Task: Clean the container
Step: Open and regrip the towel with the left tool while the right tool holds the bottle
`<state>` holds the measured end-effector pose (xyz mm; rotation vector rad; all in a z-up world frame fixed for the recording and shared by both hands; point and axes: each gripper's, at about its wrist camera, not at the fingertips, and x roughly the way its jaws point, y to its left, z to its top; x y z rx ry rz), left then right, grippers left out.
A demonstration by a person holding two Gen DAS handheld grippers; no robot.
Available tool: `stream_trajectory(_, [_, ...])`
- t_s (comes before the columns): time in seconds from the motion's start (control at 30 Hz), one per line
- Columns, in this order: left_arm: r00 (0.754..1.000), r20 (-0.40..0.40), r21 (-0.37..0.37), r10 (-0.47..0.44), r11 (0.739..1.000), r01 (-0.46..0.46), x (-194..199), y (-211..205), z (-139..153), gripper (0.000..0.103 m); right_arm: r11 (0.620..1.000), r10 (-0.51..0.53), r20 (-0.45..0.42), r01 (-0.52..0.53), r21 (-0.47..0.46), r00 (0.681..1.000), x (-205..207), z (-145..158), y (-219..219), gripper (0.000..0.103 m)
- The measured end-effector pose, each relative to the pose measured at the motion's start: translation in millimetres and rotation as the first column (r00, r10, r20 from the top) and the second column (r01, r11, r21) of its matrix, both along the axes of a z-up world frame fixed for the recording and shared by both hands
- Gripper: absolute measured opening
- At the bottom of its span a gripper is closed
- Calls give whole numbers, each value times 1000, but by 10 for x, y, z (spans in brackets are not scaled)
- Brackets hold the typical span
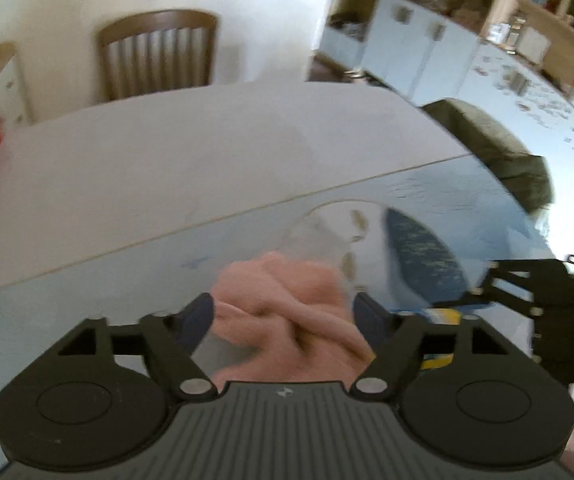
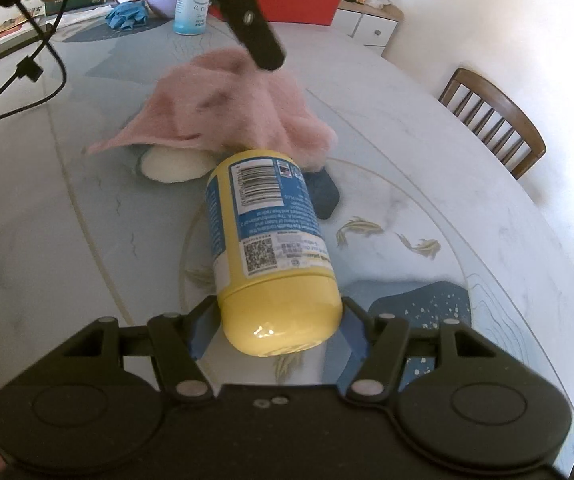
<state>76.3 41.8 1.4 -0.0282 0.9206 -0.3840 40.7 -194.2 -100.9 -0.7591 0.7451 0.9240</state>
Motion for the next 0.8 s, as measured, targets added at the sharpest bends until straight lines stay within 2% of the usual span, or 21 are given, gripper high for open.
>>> stream_trajectory(0.07, [998, 0, 8, -67, 998, 67, -22, -116, -6, 81, 1000, 1, 1, -1, -2, 1000, -2, -1, 2, 63])
stream_trajectory(0.17, [995, -1, 87, -101, 991, 100, 5, -265, -134, 81, 1000, 5, 2, -5, -6, 1000, 0, -1, 3, 63])
stream_trajectory(0.27, [996, -45, 121, -71, 990, 76, 150, -303, -362, 81, 1000, 8, 3, -8, -8, 1000, -1, -3, 2, 63])
stream_trajectory(0.37, [996, -79, 99, -47, 994, 55, 258, -275, -540, 79, 1000, 5, 3, -5, -6, 1000, 0, -5, 2, 63])
stream_trajectory(0.5, [994, -107, 58, -14, 998, 21, 341, -216, -677, 33, 1000, 7, 4, -7, -5, 1000, 1, -3, -8, 63])
stream_trajectory(0.6, [993, -116, 16, 15, 1000, -14, 344, -135, -623, 26, 1000, 4, 0, -4, -3, 1000, 12, -2, -14, 63])
stream_trajectory(0.8, [996, -67, -74, -53, 996, 48, 95, -150, -115, 25, 1000, -16, -19, 16, 7, 1000, 35, 16, 0, 63])
